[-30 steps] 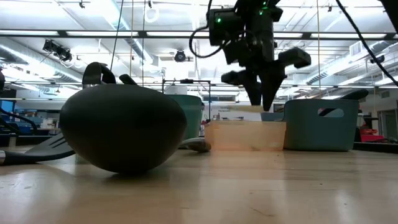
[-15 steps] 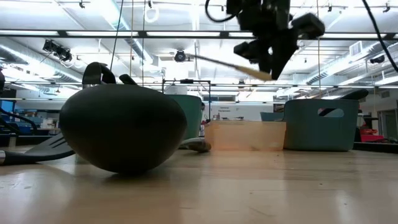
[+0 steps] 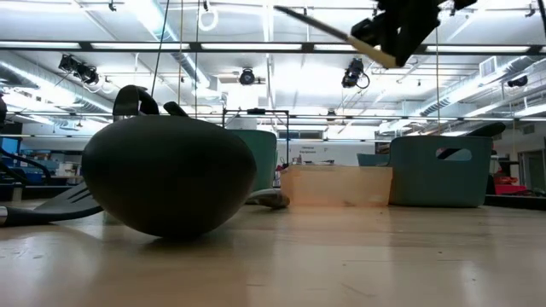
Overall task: Pick & Place Kitchen Items
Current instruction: Put the yellow table knife into the orange bin
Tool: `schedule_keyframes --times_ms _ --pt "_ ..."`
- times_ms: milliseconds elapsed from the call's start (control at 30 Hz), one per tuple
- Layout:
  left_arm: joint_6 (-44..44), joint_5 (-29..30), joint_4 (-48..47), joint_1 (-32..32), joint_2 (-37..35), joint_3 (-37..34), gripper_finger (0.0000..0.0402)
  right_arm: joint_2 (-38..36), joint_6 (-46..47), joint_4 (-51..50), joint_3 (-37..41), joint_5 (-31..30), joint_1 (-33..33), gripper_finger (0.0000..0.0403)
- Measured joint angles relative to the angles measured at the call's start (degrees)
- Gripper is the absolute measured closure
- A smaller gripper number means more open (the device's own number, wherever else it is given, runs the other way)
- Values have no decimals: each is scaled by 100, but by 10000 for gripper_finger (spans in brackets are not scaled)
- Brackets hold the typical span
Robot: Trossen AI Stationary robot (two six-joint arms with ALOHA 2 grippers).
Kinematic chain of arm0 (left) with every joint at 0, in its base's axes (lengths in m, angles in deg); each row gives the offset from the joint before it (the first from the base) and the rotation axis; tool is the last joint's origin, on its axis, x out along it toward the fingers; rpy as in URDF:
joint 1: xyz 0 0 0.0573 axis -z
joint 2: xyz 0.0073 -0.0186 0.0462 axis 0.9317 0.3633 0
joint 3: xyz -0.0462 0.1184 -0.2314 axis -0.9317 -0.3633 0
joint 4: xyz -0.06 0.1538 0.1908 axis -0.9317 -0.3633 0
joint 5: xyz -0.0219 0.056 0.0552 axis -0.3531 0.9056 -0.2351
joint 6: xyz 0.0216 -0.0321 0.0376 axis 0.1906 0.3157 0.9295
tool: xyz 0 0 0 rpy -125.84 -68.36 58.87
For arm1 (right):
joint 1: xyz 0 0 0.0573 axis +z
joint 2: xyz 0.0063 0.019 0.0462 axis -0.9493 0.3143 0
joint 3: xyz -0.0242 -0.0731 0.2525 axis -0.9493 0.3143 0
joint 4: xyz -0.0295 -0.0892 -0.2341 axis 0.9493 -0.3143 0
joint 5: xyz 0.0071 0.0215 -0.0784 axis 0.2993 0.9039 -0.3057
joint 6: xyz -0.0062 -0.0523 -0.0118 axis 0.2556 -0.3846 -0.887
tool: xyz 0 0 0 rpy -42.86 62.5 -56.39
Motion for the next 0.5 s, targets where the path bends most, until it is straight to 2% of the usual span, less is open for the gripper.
schedule_keyframes --times_ms 500 --pt "29 137 2 -2 0 0 235 -1039 952 -240 0 -279 168 311"
